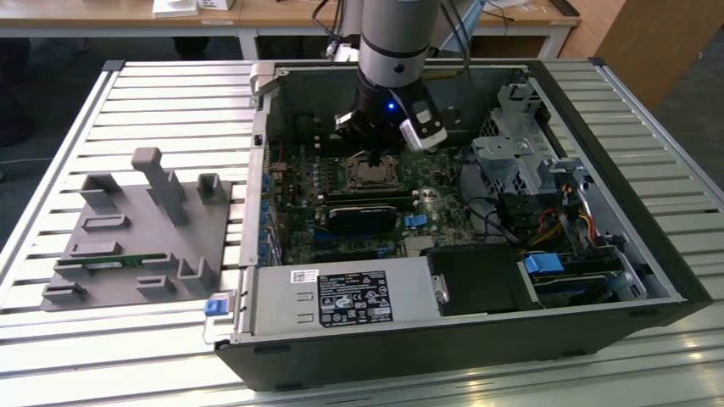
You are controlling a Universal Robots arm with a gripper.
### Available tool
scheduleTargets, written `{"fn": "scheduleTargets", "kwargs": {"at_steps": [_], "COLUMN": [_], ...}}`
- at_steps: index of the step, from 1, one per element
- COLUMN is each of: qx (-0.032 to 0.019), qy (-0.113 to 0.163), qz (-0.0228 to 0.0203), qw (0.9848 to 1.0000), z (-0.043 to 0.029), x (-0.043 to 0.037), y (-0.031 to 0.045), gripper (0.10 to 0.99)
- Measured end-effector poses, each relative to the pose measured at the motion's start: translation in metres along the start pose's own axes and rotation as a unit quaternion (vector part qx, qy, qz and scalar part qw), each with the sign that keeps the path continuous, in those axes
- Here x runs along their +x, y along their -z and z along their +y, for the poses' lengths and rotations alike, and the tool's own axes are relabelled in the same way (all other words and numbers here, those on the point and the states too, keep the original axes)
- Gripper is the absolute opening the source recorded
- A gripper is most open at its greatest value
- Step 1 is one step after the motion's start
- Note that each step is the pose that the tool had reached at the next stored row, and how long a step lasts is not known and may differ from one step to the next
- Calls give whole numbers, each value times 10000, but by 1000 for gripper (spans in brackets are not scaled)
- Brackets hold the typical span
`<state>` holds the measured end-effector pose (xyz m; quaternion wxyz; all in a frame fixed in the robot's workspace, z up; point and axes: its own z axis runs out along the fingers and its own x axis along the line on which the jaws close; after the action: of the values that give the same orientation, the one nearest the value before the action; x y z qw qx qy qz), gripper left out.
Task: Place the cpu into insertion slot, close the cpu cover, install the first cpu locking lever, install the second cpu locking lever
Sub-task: 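Install the first cpu locking lever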
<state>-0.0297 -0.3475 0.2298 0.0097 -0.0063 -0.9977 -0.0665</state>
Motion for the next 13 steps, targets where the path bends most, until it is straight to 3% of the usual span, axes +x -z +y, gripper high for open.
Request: {"fn": "scheduleTargets", "kwargs": {"at_steps": [7, 13], "qx": [2, 1], "qy": [-1, 0], "qz": [0, 0], "qw": [10000, 10000], "z": [6, 88], "x": [0, 1], "y": [2, -9], "gripper": [106, 106]}}
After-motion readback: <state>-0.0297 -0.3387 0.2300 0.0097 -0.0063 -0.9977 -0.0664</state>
